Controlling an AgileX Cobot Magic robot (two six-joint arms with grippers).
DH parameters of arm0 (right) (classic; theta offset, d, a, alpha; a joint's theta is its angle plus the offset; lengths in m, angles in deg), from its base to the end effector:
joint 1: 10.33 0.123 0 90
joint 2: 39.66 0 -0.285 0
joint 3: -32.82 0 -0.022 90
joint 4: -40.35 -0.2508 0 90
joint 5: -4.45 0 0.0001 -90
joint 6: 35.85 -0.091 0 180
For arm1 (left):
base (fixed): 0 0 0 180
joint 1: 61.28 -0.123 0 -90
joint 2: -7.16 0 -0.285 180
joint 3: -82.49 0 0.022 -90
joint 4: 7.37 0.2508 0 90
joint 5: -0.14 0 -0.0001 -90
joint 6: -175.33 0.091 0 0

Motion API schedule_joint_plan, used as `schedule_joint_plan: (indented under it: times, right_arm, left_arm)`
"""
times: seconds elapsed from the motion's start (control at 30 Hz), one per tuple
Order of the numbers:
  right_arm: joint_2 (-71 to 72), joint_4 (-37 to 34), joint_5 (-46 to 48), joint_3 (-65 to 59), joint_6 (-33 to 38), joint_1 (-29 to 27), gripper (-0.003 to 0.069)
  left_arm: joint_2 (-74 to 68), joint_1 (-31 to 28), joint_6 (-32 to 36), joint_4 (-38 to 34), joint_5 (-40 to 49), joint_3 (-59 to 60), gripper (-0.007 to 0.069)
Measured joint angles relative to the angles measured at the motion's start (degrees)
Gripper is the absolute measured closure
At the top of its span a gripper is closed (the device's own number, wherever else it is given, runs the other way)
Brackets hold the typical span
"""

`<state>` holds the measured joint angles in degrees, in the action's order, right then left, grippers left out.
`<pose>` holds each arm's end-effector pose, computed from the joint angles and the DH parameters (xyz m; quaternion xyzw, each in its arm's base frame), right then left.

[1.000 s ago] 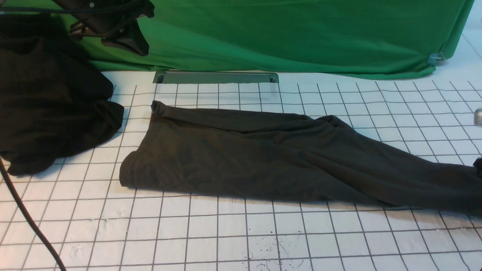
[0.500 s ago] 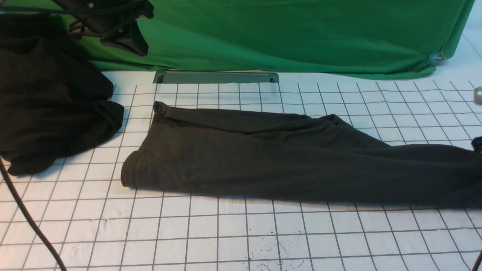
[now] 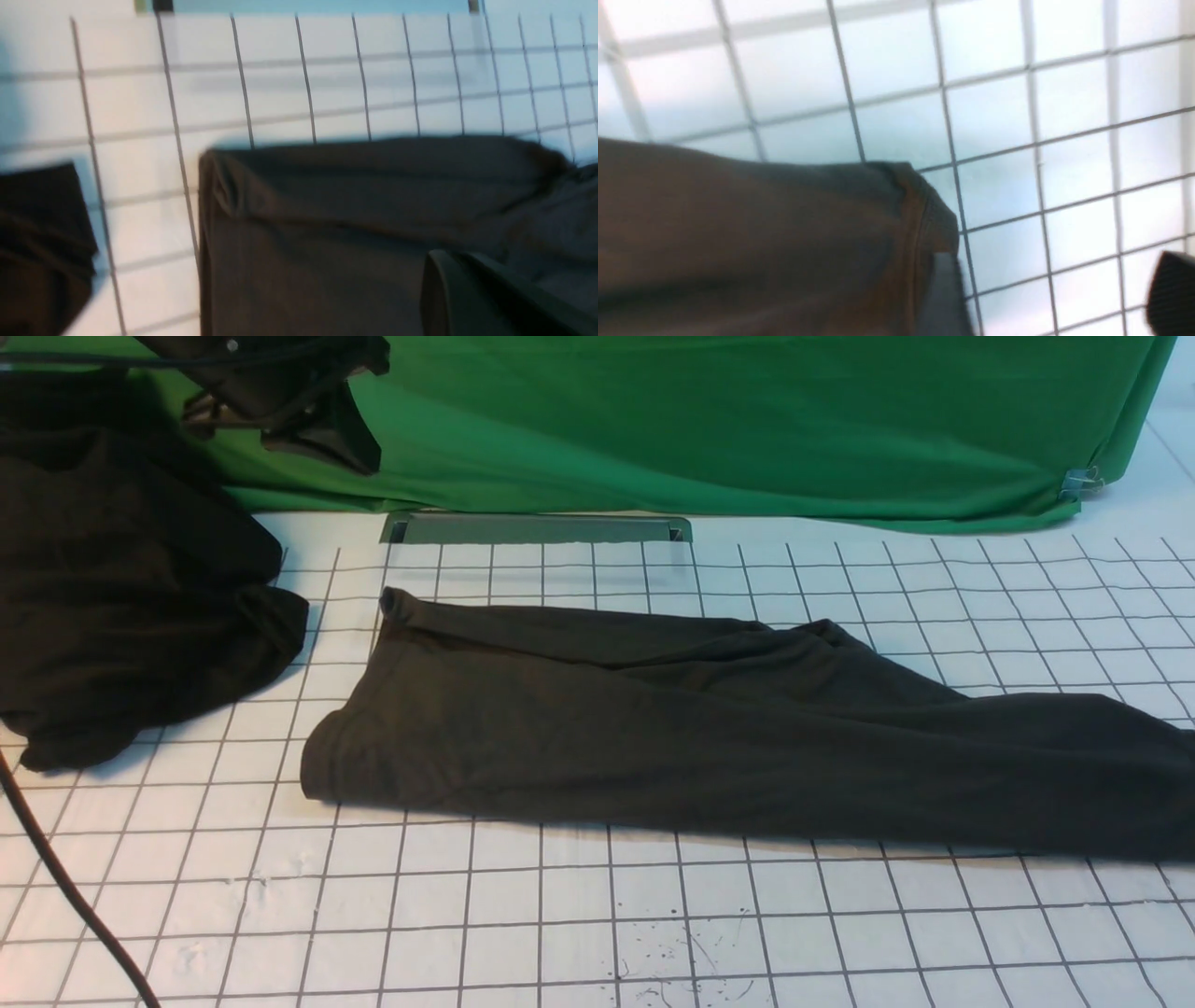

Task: Fold a long-sleeved shirt over a white checkered tablecloth.
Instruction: 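Pull the folded dark garment lengthwise by its ends to straighten it flat on the table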

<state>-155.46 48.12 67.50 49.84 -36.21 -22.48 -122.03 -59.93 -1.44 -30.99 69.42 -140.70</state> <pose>0.3923 -0.0957 0.2773 0.0867 0.9816 -0.0803 0.1501 0.4653 -0.0451 0.3077 0.0085 0.9566 -0.1990 0.2128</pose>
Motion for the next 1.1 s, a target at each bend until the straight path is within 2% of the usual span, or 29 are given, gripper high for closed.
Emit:
schedule_joint_plan:
  times: [0.03,0.1,0.13,0.2,0.23,0.33,0.5,0.57,0.67,0.7,0.77,0.9,1.1]
  right_arm:
    - [0.7,-1.8,0.9,1.3,0.4,0.0,0.0307]
    - [1.0,-3.1,1.3,1.9,1.5,0.0,0.0393]
    - [1.1,-4.8,1.8,2.3,3.0,0.0,0.0529]
    - [0.8,-5.9,2.3,2.3,3.3,0.0,0.0609]
    - [0.7,-6.2,2.5,2.3,3.6,0.0,0.0627]
    - [0.4,-6.5,2.7,2.3,4.1,0.0,0.065]
    - [0.2,-7.0,2.7,2.3,4.3,0.0,0.0651]
    - [0.2,-7.1,2.7,2.3,4.3,0.0,0.0648]
    - [0.2,-7.1,2.7,2.3,4.4,0.0,0.0647]
    - [0.2,-7.1,2.7,2.3,4.4,0.0,0.0644]
    - [0.2,-7.2,2.7,2.3,4.4,0.0,0.0641]
    - [0.2,-7.2,2.7,2.3,4.5,0.0,0.0628]
    - [0.2,-7.3,2.9,2.3,5.0,0.0,0.0604]
  left_arm:
    - [0.0,0.5,0.3,0.4,0.0,2.4,0.0619]
    - [-0.1,1.1,0.8,0.8,0.1,4.9,0.0619]
    - [-0.9,2.1,1.3,1.9,0.2,9.0,0.0617]
    - [-2.0,2.7,1.5,2.8,0.7,11.3,0.0614]
    - [-2.8,2.8,1.5,3.0,0.8,12.0,0.0611]
    - [-5.2,2.9,1.5,3.0,-0.5,12.4,0.0609]
    - [-9.1,2.9,1.5,2.7,-10.7,12.4,0.0609]
    - [-10.7,2.9,1.5,2.6,-20.2,12.6,0.0609]
    - [-11.1,2.9,1.5,2.6,-25.5,12.8,0.0609]
    - [-11.4,2.9,1.0,2.6,-30.6,12.8,0.0609]
    - [-11.4,2.8,-1.3,2.3,-35.2,12.7,0.0608]
    - [-10.9,2.2,-5.0,0.4,-35.8,9.2,0.0609]
    - [-7.9,1.5,-0.9,-1.9,-20.5,-1.6,0.0608]
